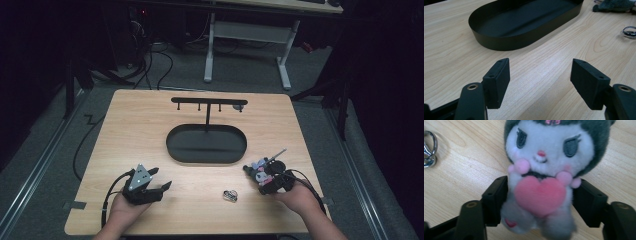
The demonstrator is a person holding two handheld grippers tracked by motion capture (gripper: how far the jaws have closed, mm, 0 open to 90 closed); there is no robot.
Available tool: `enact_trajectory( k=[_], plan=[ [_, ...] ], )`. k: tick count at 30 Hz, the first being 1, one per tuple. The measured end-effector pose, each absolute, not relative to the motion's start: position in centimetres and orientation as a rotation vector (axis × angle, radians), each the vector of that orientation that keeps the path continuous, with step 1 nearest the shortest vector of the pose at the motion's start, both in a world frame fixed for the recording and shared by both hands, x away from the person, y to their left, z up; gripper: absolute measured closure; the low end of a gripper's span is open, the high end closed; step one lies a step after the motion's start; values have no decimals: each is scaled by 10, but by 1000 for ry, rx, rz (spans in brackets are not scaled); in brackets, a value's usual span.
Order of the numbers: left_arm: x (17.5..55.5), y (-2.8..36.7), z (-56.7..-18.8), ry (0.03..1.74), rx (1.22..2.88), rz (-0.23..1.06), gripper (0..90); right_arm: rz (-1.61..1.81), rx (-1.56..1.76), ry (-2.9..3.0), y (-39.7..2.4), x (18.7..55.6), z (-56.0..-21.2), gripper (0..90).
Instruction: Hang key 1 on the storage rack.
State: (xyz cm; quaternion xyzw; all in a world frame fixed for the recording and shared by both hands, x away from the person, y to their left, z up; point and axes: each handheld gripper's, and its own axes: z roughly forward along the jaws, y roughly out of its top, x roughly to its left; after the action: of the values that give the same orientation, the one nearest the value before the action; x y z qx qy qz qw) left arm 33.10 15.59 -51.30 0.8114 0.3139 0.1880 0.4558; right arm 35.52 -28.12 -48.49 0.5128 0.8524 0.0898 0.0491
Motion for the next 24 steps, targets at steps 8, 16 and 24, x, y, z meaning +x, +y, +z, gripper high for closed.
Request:
enact_trajectory(
  k=[8,16,24],
  plan=[
    [330,156,-513,773,2000,469,327,337,1573,2592,-286,354,-480,475],
    [330,155,-514,773,2001,467,327,435,1616,2576,-291,351,-462,480],
    [330,155,-514,772,1998,472,328,479,1632,2552,-296,351,-442,479]
  ],
)
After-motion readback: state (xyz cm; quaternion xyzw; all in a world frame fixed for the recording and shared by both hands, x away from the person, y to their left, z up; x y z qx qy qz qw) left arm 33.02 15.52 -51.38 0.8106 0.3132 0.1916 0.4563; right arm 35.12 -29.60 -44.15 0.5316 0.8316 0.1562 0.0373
